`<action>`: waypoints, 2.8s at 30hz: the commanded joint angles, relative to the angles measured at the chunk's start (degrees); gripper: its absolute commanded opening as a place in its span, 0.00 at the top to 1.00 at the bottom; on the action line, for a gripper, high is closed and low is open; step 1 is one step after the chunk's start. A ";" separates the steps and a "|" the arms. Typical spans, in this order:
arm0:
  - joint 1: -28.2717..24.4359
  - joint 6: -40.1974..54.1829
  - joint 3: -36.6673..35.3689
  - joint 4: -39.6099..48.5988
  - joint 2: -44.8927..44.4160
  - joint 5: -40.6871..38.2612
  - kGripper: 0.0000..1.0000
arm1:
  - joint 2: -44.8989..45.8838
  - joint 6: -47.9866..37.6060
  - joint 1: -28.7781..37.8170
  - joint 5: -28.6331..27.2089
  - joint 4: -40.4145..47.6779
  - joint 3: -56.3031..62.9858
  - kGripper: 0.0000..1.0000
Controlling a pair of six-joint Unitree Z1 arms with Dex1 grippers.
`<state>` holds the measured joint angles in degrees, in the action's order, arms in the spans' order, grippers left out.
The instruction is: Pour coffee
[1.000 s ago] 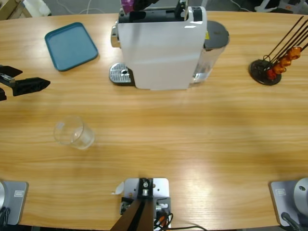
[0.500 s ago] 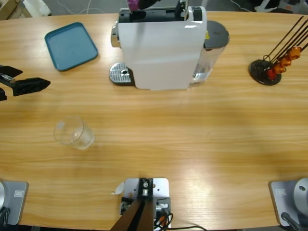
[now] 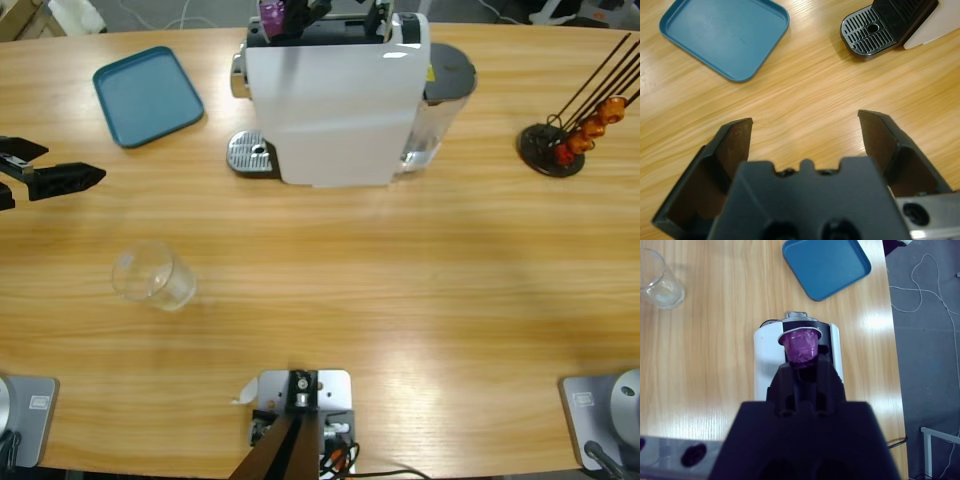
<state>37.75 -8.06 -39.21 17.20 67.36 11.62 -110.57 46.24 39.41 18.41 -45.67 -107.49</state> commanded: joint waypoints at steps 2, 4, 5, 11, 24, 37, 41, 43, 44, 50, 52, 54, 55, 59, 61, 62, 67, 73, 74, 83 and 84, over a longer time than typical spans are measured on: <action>0.39 0.59 1.54 -0.68 1.90 -0.90 0.09 | -3.60 0.16 -0.83 0.05 -0.47 -0.30 1.00; 0.39 0.59 1.50 -0.70 1.90 -0.90 0.09 | -3.70 0.06 -0.83 0.05 -0.56 -0.35 1.00; 0.39 0.59 1.52 -0.68 1.90 -0.90 0.09 | -3.77 -0.01 -0.83 0.05 -0.56 -0.35 1.00; 0.39 0.59 1.50 -0.68 1.81 -0.98 0.09 | -4.13 -0.36 -0.83 -0.04 -0.75 -0.44 1.00; 0.39 0.59 1.52 -0.68 1.81 -1.07 0.09 | -4.30 -2.72 -0.83 -1.34 -1.61 -0.96 0.49; 0.39 0.59 1.50 -0.72 1.90 -1.07 0.09 | -2.19 -4.56 4.46 -2.85 -7.33 -11.79 0.47; 0.39 0.59 1.50 -0.75 1.99 -1.07 0.09 | 0.55 -9.21 10.81 -6.63 -8.03 -18.24 0.22; 0.39 0.59 1.50 -0.77 1.90 -1.07 0.09 | 1.87 -10.00 13.29 -7.64 -8.66 -20.04 0.01; 0.39 0.59 1.50 -0.77 1.90 -1.07 0.09 | 2.62 -10.56 14.15 -9.01 -9.67 -20.84 0.06; 0.39 0.59 1.59 -0.77 1.63 -1.07 0.09 | 13.03 -11.98 14.91 -26.20 -15.31 -16.89 1.00; 0.39 0.59 1.59 -0.75 1.48 -1.07 0.09 | 17.60 -13.02 14.78 -29.03 -14.04 -11.83 1.00; 0.39 0.59 1.61 -0.77 1.30 -1.07 0.09 | 22.07 -17.27 12.62 -29.52 -12.53 -6.55 1.00; 0.39 0.59 1.63 -0.77 1.18 -1.07 0.09 | 24.19 -19.35 11.02 -27.76 -11.90 -4.08 1.00; 0.39 0.59 1.77 -0.75 0.84 -1.07 0.09 | 37.76 -34.99 6.89 -23.02 11.59 19.64 1.00; 0.39 0.59 1.77 -0.75 0.86 -1.07 0.09 | 38.55 -38.46 5.10 -21.86 12.39 21.40 1.00; 0.39 0.59 1.77 -0.75 0.90 -1.07 0.09 | 38.71 -39.60 4.97 -22.91 13.31 22.56 1.00; 0.39 0.59 1.77 -0.68 0.91 -1.16 0.09 | 33.84 -41.04 5.76 -32.90 17.21 27.13 1.00; 0.39 0.59 1.77 -0.68 0.93 -1.07 0.09 | 25.05 -41.14 12.34 -56.99 29.52 32.89 1.00; 0.39 0.59 1.77 -0.72 0.93 -1.07 0.09 | 22.87 -41.14 14.11 -62.55 31.61 33.38 1.00; 0.39 0.59 1.68 -0.77 1.21 -1.07 0.09 | 14.72 -41.23 22.38 -72.85 36.41 33.23 1.00; 0.39 0.59 1.68 -0.77 1.19 -1.07 0.09 | 14.82 -41.18 22.36 -72.90 36.35 33.23 1.00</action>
<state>37.79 -8.05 -39.21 17.06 67.48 11.31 -91.63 5.68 59.92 -52.34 -10.18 -75.69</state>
